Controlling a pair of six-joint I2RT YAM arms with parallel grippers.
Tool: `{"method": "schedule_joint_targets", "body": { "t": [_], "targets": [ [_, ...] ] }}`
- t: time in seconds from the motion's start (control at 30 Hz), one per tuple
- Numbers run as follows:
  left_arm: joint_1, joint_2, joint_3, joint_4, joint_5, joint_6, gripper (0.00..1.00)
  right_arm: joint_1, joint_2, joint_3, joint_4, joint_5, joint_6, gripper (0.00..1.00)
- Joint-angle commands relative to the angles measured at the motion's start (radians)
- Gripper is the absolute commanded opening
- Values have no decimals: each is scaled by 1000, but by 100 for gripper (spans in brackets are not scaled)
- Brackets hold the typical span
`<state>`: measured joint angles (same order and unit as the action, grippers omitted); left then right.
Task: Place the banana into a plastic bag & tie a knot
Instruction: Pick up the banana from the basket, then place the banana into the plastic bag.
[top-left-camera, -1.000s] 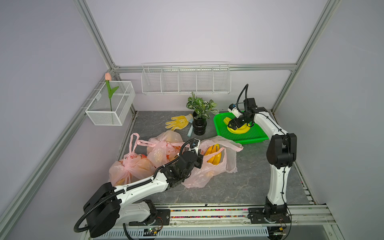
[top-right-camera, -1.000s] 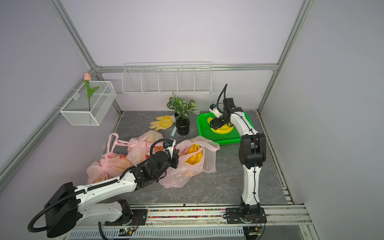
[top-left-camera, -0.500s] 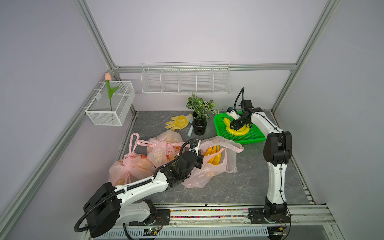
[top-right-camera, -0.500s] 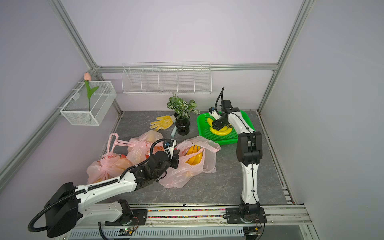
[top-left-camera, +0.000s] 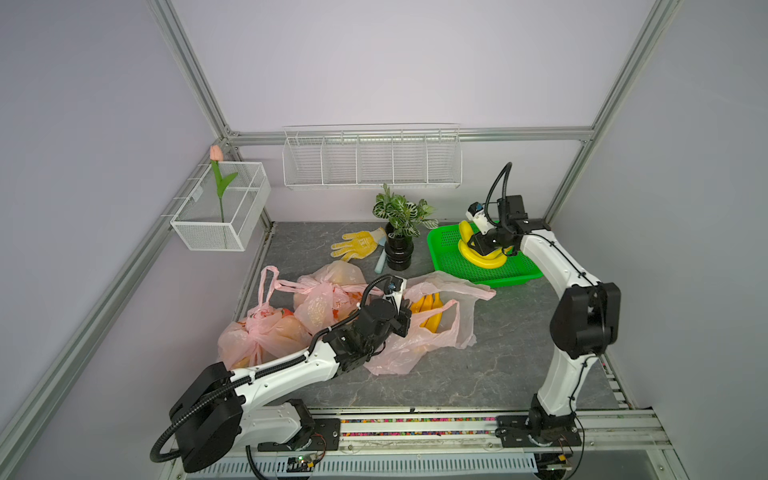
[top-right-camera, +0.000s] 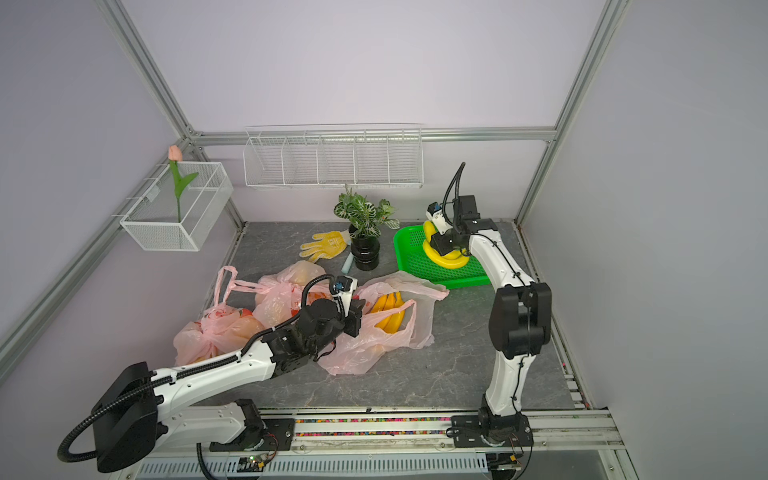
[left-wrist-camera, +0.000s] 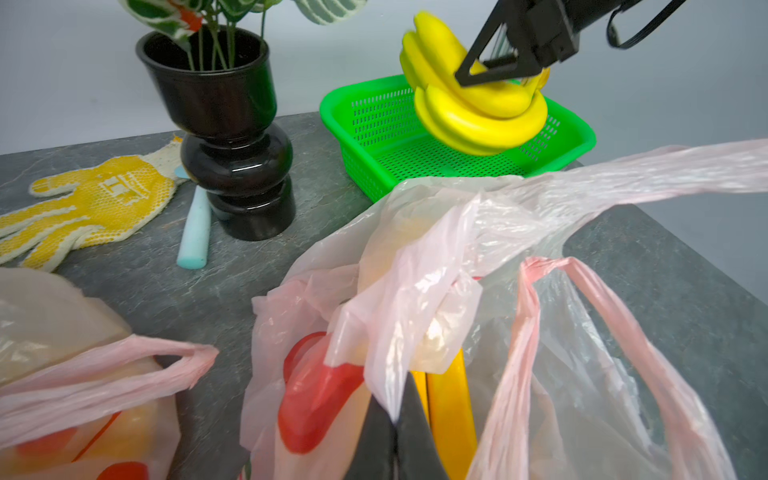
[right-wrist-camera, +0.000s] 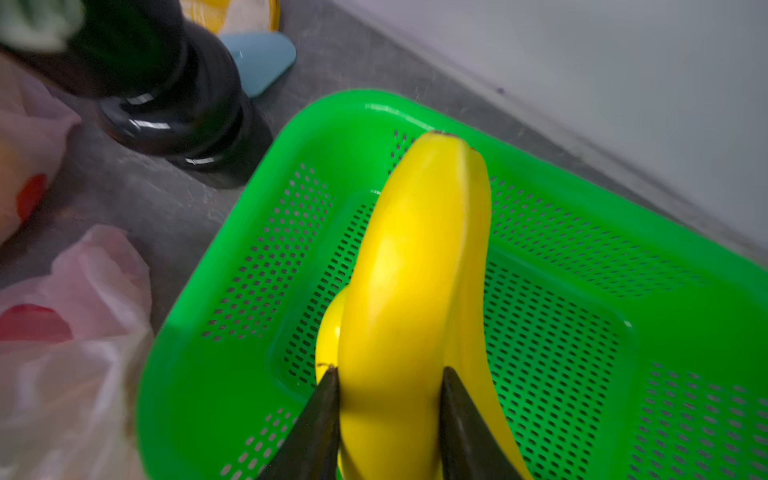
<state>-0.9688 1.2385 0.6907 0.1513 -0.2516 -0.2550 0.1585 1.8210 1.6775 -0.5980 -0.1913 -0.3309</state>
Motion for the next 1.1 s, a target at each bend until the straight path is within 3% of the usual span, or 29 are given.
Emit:
{"method": "schedule_joint_targets", "body": {
  "t": [0.0,0.17,0.37,0.47,0.67,0.8,1.07],
  "targets": [
    [3,31,68,1,69,-19,0,-1,-160,-64,120,54,141,33],
    [2,59,106,-2,88,-29,0,39,-377,-190,101,114,258,31],
    [2,99,164,-53,83,-15,0,245,-631,-351,29,171,324,30],
    [2,111,177,-66,85,-9,0,386,-708,-411,-31,272,316,30],
    [2,110,188,-103,63,8,0,613,-752,-487,-187,429,339,30],
    [3,89,172,-122,-2,7,0,723,-744,-545,-238,441,406,30],
    [3,11,88,-70,15,88,0,755,-727,-658,-220,383,484,30]
  ]
}}
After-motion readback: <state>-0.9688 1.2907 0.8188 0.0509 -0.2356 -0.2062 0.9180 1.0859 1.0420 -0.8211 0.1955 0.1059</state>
